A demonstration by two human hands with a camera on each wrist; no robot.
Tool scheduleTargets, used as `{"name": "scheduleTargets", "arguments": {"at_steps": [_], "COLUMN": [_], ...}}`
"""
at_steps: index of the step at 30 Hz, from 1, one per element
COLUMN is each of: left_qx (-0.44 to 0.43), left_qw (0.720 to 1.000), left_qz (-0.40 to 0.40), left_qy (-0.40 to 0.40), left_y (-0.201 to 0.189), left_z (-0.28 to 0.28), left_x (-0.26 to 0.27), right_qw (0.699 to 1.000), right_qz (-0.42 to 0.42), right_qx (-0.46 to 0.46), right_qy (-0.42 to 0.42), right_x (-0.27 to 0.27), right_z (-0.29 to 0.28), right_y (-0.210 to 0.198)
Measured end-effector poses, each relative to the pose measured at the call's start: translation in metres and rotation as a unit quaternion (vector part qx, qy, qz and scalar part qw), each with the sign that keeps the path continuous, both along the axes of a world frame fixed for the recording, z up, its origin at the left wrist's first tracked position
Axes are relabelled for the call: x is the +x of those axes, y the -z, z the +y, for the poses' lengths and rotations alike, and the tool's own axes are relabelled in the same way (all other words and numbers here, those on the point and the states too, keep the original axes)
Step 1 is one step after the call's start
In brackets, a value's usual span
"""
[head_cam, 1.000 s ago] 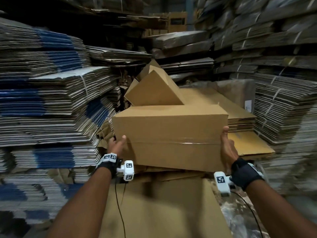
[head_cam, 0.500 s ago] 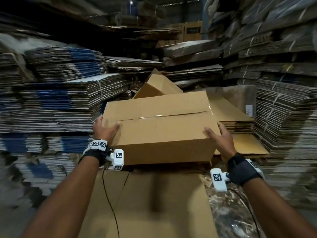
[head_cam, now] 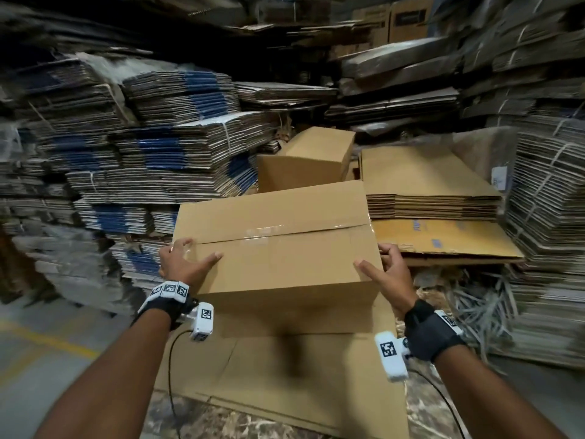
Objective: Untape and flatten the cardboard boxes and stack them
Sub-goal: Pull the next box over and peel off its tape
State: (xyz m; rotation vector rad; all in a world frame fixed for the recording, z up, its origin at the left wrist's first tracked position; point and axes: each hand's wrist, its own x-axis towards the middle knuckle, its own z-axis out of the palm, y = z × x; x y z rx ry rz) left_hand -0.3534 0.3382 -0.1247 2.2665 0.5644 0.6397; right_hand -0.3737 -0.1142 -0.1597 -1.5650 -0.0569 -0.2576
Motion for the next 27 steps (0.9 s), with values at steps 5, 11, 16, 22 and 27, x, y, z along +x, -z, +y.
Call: {"name": "scheduleTargets", "arguments": {"at_steps": [5,11,16,22,27], "left_qx": [0.026,0.113,0.185,0.168,0.305], "left_qw": [0.999,0.993,0.978,0.971,0.908], "left_qz": [0.02,0.019,0.076,0.087,0.061], "left_qy": [0.009,0.017,0.066,0.145,0.281], "left_y": [-0.007,0.009,0.024,0.033,0.02], "left_z": [0.025,0.042,0.026,-0.049,-0.126], "left_x": [-0.01,-0.005,0.0,-0.007,-0.012], "right_qw": [0.998,0.995,0.994,0.992,0.985], "right_qz": [-0.006,0.018,0.024,0.001,0.01], "right_qx": [-0.054,-0.09,-0.1,-0.125,-0.163], "right_qy": [-0.019,-0.038,-0.029,-0.018,-0.047], "right_x": [-0.023,-0.041,-0.049,-0.05,-0.044], "right_z": [0.014,0.028,0.034,0.043,0.024], "right_y": [-0.011,0.008,0.008,0.016,0.031]}}
